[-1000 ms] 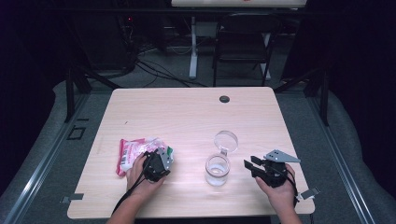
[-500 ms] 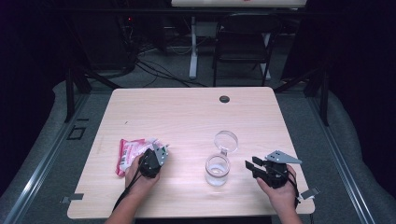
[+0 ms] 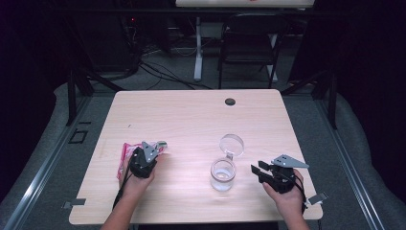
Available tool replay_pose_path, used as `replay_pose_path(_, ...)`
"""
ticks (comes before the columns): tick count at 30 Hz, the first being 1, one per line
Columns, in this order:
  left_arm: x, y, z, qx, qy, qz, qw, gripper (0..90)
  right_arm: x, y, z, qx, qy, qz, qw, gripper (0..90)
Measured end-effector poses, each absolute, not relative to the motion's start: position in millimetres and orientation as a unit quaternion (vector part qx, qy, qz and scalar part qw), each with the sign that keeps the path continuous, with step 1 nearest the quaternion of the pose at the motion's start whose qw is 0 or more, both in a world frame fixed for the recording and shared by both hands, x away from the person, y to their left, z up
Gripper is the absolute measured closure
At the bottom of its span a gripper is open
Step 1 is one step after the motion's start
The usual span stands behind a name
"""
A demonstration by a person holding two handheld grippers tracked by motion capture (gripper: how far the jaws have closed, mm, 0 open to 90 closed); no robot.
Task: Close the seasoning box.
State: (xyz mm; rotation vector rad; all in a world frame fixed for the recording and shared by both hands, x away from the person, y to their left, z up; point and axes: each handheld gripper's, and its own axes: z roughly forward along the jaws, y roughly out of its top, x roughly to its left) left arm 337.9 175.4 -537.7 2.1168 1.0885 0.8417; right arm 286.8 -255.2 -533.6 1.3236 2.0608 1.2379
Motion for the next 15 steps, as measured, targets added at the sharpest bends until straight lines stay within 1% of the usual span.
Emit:
replay_pose_path(6, 335.2, 192.1, -526.6, 0.778, 0.434, 0.306, 0.337, 90.0, 287.7, -253.3, -533.8, 0.471, 0.737, 0.444, 0.195, 61.7)
replay_pose_path(15, 331.2, 207.0, -516.7, 0.762, 0.448, 0.301, 0.358, 90.0, 289.9, -251.6, -534.0, 0.469, 0.738, 0.445, 0.195, 61.7)
